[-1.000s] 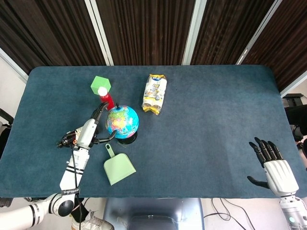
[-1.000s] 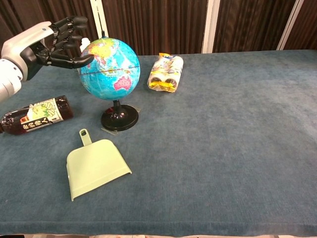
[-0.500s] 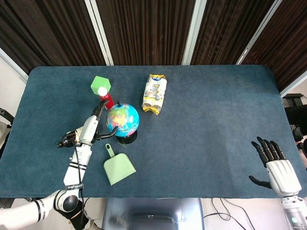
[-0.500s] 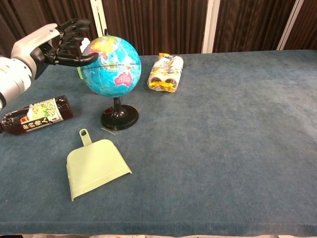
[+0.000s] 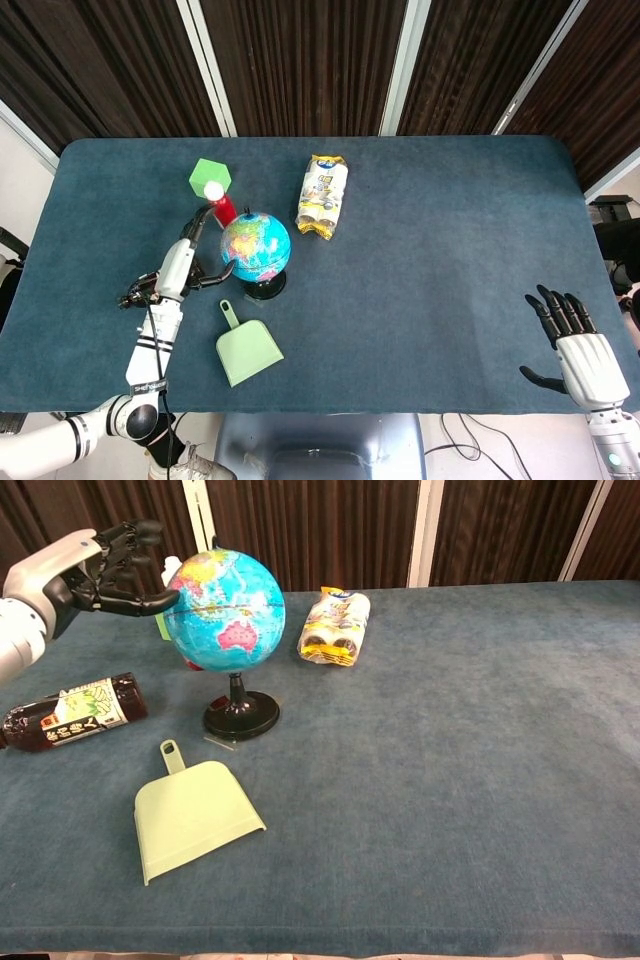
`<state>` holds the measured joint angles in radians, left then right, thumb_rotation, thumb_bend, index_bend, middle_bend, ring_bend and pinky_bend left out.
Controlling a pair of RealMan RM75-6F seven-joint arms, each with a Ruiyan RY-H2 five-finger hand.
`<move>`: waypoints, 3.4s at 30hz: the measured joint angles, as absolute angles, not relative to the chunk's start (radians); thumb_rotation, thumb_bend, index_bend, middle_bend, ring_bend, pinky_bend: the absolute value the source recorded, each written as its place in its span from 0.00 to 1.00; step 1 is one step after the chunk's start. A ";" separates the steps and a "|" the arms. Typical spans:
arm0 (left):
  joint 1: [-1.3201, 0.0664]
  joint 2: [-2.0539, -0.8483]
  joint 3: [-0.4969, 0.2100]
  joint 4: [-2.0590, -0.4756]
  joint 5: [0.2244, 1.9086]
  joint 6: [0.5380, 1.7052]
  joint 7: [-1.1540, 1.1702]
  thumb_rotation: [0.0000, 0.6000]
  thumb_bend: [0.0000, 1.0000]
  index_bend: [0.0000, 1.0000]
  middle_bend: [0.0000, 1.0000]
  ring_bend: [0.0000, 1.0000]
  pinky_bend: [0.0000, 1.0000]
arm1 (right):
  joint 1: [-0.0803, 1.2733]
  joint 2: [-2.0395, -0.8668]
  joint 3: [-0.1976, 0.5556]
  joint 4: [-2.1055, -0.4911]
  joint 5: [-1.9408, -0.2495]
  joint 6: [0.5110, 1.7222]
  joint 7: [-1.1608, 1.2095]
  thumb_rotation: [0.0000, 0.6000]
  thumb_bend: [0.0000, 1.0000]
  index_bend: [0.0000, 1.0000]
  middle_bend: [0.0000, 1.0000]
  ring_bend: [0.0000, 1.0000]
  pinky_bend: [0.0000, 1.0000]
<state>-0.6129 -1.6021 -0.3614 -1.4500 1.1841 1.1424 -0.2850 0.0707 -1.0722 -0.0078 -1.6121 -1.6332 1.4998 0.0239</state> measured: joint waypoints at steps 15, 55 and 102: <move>-0.617 -1.599 -0.367 -1.409 1.154 1.113 -0.302 1.00 0.31 0.00 0.00 0.00 0.00 | 0.067 -1.071 -0.003 -1.612 -1.629 1.509 0.028 1.00 0.11 0.00 0.00 0.00 0.00; -0.620 -1.579 -0.383 -1.517 1.215 1.169 -0.341 1.00 0.32 0.00 0.00 0.00 0.00 | 0.060 -1.057 -0.004 -1.607 -1.639 1.524 0.067 1.00 0.11 0.00 0.00 0.00 0.00; -0.659 -1.637 -0.395 -1.395 1.138 1.122 -0.316 1.00 0.33 0.00 0.00 0.00 0.00 | 0.055 -1.053 0.004 -1.603 -1.630 1.533 0.081 1.00 0.11 0.00 0.00 0.00 0.00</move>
<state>-0.6586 -1.6372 -0.3955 -1.3955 1.1381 1.1224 -0.3162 0.0555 -1.0532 0.0035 -1.6029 -1.6302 1.5326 0.0810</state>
